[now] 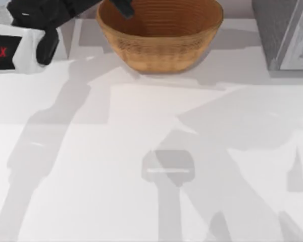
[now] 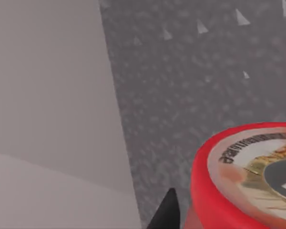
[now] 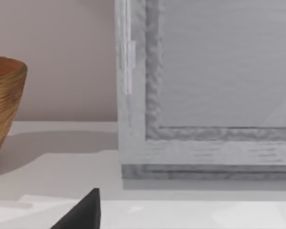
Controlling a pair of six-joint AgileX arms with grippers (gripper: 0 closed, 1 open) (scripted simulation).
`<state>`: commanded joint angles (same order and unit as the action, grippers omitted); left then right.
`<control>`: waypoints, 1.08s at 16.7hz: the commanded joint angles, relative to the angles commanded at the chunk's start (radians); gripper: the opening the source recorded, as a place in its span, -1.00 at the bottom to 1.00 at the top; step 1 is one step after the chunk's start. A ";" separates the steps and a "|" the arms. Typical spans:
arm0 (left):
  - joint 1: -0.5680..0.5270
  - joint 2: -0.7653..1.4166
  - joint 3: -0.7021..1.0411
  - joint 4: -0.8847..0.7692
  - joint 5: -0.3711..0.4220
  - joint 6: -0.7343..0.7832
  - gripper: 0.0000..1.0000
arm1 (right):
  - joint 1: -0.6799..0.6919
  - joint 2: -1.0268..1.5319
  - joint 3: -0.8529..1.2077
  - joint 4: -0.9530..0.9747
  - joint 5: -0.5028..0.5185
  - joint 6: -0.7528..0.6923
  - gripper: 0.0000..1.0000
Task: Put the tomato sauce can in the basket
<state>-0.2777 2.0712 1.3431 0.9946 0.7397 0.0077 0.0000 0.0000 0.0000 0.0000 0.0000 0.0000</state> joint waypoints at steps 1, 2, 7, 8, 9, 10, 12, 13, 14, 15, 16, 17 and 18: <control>-0.007 0.002 0.017 -0.029 -0.020 -0.003 -1.00 | 0.000 0.000 0.000 0.000 0.000 0.000 1.00; -0.013 0.005 0.034 -0.056 -0.039 -0.005 -1.00 | 0.000 0.000 0.000 0.000 0.000 0.000 1.00; -0.030 0.019 0.104 -0.222 -0.128 -0.011 -1.00 | 0.000 0.000 0.000 0.000 0.000 0.000 1.00; -0.032 0.023 0.116 -0.264 -0.148 -0.011 -1.00 | 0.000 0.000 0.000 0.000 0.000 0.000 1.00; -0.033 0.028 0.130 -0.303 -0.169 -0.008 -1.00 | 0.000 0.000 0.000 0.000 0.000 0.000 1.00; -0.033 0.035 0.144 -0.335 -0.185 -0.004 -1.00 | 0.000 0.000 0.000 0.000 0.000 0.000 1.00; -0.033 0.048 0.159 -0.373 -0.203 0.003 -1.00 | 0.000 0.000 0.000 0.000 0.000 0.000 1.00; -0.033 0.050 0.161 -0.379 -0.206 0.005 -1.00 | 0.000 0.000 0.000 0.000 0.000 0.000 1.00; -0.033 0.050 0.161 -0.379 -0.206 0.005 -1.00 | 0.000 0.000 0.000 0.000 0.000 0.000 1.00; -0.033 0.050 0.161 -0.379 -0.206 0.005 -1.00 | 0.000 0.000 0.000 0.000 0.000 0.000 1.00; -0.033 0.050 0.161 -0.379 -0.206 0.005 -1.00 | 0.000 0.000 0.000 0.000 0.000 0.000 1.00; -0.028 0.046 0.157 -0.377 -0.205 0.006 -1.00 | 0.000 0.000 0.000 0.000 0.000 0.000 1.00; -0.029 0.048 0.160 -0.378 -0.205 0.006 -1.00 | 0.000 0.000 0.000 0.000 0.000 0.000 1.00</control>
<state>-0.3063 2.1196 1.5028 0.6171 0.5344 0.0138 0.0000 0.0000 0.0000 0.0000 0.0000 0.0000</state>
